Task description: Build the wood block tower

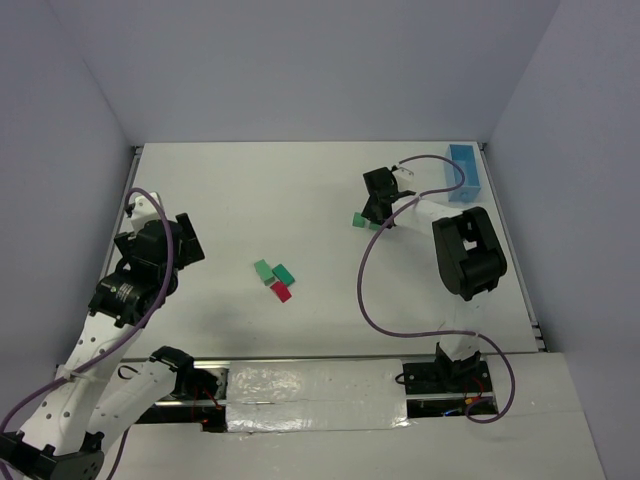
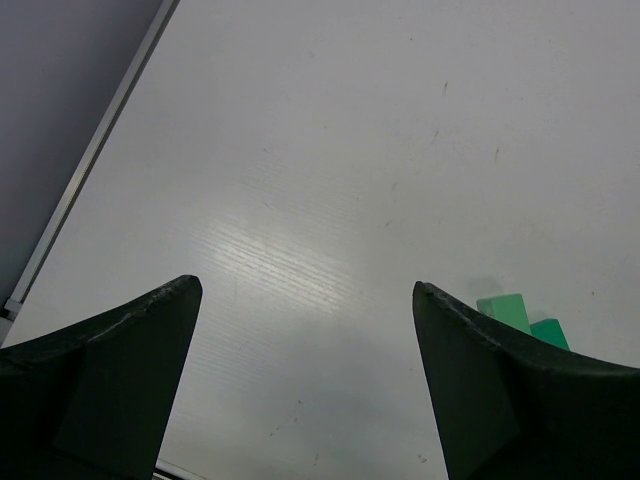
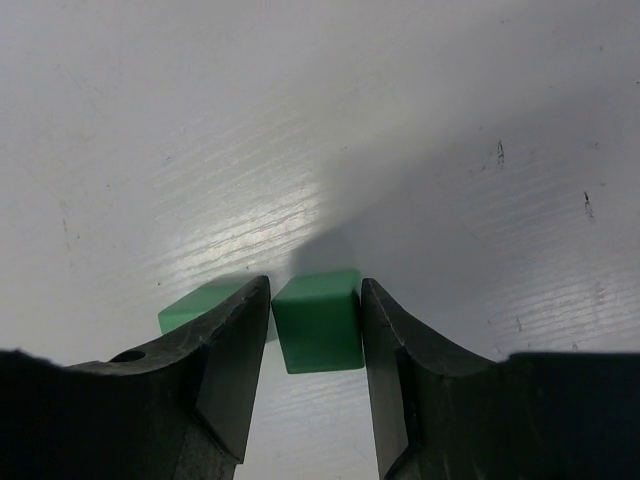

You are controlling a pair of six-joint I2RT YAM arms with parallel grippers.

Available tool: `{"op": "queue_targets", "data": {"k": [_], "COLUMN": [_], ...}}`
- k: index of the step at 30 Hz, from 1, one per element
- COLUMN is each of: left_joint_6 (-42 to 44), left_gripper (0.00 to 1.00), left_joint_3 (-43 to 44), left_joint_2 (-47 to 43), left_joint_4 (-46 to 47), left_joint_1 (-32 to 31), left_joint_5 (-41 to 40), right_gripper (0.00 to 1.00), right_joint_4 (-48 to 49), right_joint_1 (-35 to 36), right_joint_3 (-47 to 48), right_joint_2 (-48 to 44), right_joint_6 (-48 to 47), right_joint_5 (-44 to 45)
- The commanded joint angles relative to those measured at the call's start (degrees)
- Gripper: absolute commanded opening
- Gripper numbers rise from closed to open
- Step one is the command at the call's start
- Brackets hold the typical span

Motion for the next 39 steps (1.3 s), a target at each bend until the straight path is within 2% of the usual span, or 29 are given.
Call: {"op": "queue_targets", "data": {"k": [1,12,14,16,22,25,39], "left_joint_6": [1.3,2.1,2.2,2.2,2.5,2.6,2.8], "left_gripper": [0.99,1.0,1.0,1.0,1.0,1.0,1.0], "left_joint_3": [-0.3,-0.5,-0.6,-0.6,-0.7,-0.8,-0.8], "left_joint_2": [-0.2,-0.2,-0.2,-0.4,-0.8,-0.9,-0.9], "left_joint_4": [1.9,2.6,2.6,2.7,3.0,3.0,3.1], "left_joint_1": [0.3,0.3,0.3,0.3,0.3,0.3,0.3], "left_joint_5": [0.1,2.0,2.2,2.4,2.7,2.8,3.2], "right_gripper": [0.49,0.66,0.77,0.99,1.0,1.0,1.0], "right_joint_4": [1.8,-0.1,-0.1,0.3,-4.1,-9.4,-11.0], "right_joint_1": [-0.3,-0.4,-0.3,0.0,1.4,2.8,4.3], "right_joint_3": [0.6,2.9,2.9,2.4,7.6,11.5,11.2], "right_joint_2": [-2.7,-6.5,-7.0,-7.4,-2.4,1.4,2.1], "right_joint_6": [0.7,0.2,0.0,-0.7,-5.6,-6.5,-7.3], "right_joint_5": [-0.3,1.4,1.2,0.5,-4.3,-1.1,2.9]}}
